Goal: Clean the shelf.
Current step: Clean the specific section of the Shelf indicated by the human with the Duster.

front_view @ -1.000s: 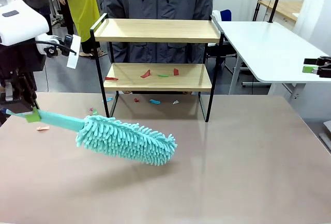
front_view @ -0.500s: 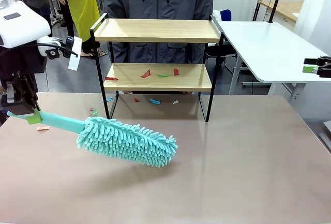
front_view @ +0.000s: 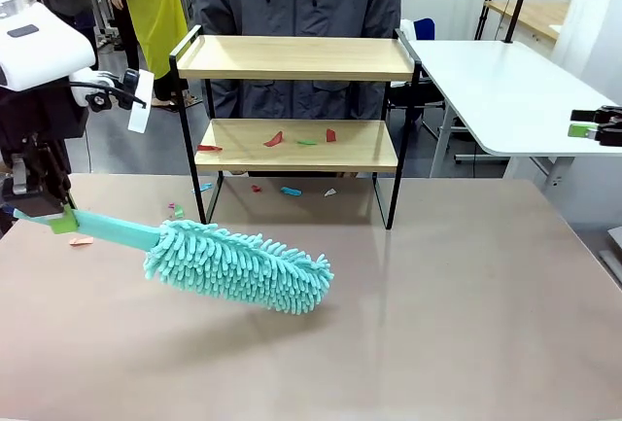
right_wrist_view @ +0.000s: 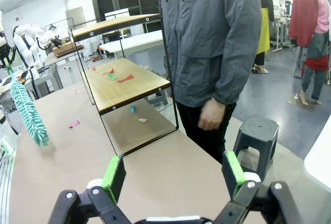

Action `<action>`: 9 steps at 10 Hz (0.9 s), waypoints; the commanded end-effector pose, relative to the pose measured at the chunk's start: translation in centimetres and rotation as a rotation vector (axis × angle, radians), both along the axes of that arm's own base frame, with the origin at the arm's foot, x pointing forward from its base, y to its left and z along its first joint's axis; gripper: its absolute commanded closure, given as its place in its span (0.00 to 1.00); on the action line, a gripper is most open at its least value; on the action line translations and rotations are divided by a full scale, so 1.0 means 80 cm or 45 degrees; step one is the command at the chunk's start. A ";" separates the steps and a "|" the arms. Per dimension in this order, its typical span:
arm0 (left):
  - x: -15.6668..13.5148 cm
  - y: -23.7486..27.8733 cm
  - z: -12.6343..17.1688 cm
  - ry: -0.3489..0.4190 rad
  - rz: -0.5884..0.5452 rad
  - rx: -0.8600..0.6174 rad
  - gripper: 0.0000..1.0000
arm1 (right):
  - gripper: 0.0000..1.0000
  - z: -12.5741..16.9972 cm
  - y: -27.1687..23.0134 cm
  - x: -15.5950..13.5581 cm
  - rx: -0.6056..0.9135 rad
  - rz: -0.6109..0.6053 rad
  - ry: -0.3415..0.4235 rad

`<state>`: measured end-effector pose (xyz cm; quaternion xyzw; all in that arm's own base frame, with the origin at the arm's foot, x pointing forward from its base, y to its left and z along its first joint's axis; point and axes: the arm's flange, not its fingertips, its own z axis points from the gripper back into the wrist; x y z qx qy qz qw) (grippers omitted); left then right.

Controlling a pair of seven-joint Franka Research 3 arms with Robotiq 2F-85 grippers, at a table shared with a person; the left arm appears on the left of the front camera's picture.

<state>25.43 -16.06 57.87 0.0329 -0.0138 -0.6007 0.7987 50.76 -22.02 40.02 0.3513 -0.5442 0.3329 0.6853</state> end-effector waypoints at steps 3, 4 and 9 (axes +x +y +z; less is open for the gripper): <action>0.000 0.000 0.004 -0.002 -0.005 0.003 0.87 | 0.00 0.004 0.002 -0.001 -0.005 -0.005 -0.007; 0.000 0.000 0.004 -0.002 -0.005 0.003 0.87 | 0.00 0.004 0.002 -0.001 -0.005 -0.005 -0.007; 0.000 0.000 0.004 -0.002 -0.005 0.003 0.87 | 0.00 0.004 0.002 -0.001 -0.005 -0.005 -0.007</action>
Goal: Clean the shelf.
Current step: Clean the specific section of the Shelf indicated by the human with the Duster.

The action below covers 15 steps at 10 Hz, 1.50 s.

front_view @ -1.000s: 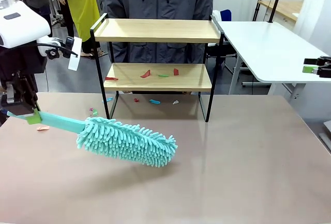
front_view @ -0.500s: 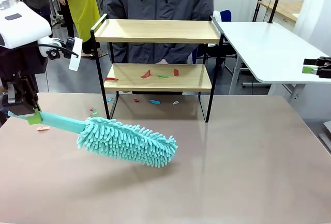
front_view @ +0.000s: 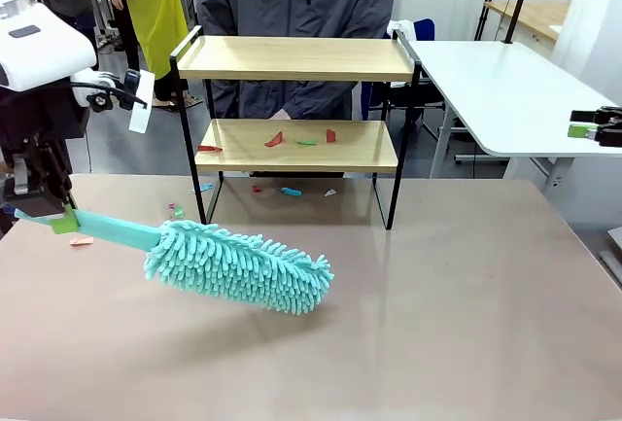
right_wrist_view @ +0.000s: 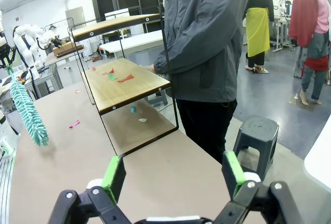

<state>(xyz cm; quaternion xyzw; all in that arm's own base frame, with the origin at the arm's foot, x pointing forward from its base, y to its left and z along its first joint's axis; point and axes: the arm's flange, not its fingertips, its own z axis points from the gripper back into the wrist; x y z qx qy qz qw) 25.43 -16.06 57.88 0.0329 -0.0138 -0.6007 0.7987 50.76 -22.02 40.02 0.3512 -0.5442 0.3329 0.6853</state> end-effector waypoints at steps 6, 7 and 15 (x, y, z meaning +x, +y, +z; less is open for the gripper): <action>0.000 0.000 0.004 -0.002 -0.005 0.003 0.87 | 0.00 0.004 0.002 -0.001 -0.005 -0.005 -0.007; 0.000 0.000 0.004 -0.002 -0.005 0.003 0.87 | 0.00 0.004 0.002 -0.001 -0.005 -0.005 -0.007; -0.004 -0.011 0.002 -0.036 0.050 -0.144 0.87 | 0.00 0.004 0.002 -0.001 -0.005 -0.005 -0.007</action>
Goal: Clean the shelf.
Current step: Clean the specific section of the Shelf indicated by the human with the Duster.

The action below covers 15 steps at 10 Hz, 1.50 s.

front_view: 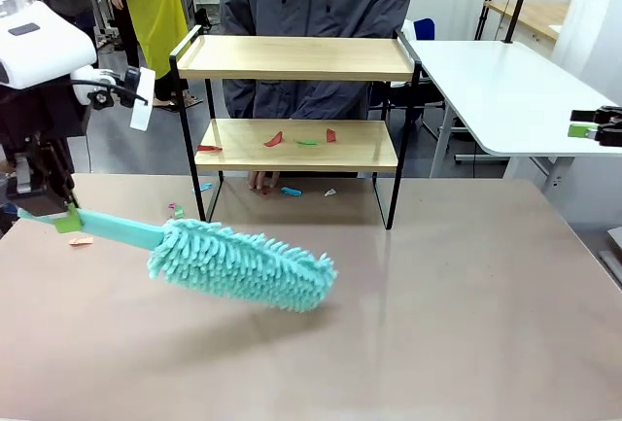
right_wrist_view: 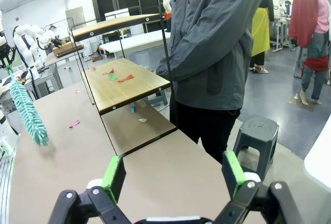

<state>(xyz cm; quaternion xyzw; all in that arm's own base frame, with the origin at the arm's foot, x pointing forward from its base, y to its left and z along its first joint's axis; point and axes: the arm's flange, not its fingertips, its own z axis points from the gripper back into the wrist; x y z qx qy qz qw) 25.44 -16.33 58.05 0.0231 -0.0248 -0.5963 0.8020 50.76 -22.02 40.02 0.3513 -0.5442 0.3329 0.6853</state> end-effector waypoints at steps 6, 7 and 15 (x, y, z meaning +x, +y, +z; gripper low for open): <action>-0.053 -0.137 0.024 -0.080 0.781 -0.137 0.87 | 0.00 0.004 0.002 -0.001 -0.005 -0.005 -0.007; -0.051 -0.170 0.016 -0.140 0.856 -0.115 0.87 | 0.00 0.004 0.002 -0.001 -0.005 -0.005 -0.007; -0.063 -0.262 -0.037 -0.200 0.995 -0.180 0.87 | 0.00 0.004 0.002 -0.001 -0.005 -0.005 -0.007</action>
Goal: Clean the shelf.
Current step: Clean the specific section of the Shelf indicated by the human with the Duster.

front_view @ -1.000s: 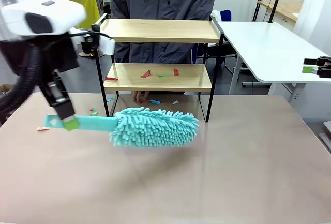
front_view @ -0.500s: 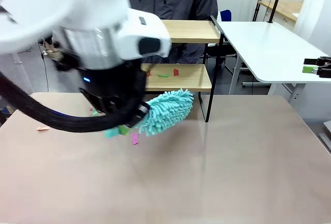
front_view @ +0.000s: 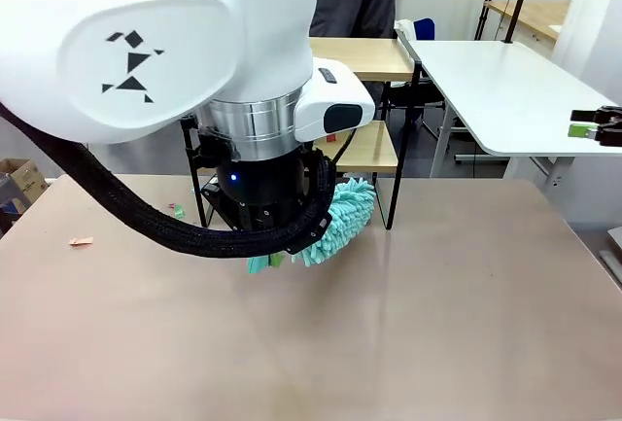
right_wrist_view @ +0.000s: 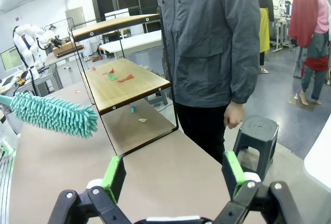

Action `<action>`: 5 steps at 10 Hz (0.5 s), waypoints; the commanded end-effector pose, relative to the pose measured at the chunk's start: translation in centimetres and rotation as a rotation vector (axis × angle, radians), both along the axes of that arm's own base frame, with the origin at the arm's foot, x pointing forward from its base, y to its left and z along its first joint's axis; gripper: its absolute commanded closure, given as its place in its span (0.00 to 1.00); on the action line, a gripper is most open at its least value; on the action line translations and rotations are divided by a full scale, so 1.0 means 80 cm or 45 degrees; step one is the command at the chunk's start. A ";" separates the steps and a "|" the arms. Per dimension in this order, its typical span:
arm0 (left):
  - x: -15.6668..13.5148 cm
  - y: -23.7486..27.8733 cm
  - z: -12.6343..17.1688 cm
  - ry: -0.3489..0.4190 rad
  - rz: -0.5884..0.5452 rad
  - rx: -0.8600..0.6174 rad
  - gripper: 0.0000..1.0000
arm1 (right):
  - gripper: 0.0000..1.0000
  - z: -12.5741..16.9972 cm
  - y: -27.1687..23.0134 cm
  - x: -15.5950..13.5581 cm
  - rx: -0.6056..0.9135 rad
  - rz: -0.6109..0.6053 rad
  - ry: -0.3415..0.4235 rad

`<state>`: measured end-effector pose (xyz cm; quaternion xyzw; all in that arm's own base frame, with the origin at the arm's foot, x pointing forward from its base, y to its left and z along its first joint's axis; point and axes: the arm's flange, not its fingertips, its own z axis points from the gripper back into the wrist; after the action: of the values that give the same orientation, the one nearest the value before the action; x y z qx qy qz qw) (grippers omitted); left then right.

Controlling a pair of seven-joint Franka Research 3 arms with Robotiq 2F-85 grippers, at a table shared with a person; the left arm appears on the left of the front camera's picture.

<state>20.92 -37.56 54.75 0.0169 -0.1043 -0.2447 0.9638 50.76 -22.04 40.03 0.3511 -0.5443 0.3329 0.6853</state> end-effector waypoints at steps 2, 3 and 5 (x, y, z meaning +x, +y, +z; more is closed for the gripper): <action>0.006 -0.019 -0.011 -0.035 0.068 -0.029 0.87 | 0.00 0.004 0.003 -0.001 -0.005 -0.005 -0.007; 0.014 -0.032 -0.028 -0.035 0.110 -0.081 0.87 | 0.00 0.004 0.003 -0.001 -0.005 -0.005 -0.007; 0.016 -0.057 -0.063 -0.055 0.232 -0.163 0.87 | 0.00 0.004 0.003 -0.001 -0.005 -0.005 -0.007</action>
<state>22.18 -40.83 51.13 -0.0239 -0.1144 -0.1816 0.9764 50.76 -22.04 40.03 0.3511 -0.5443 0.3329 0.6853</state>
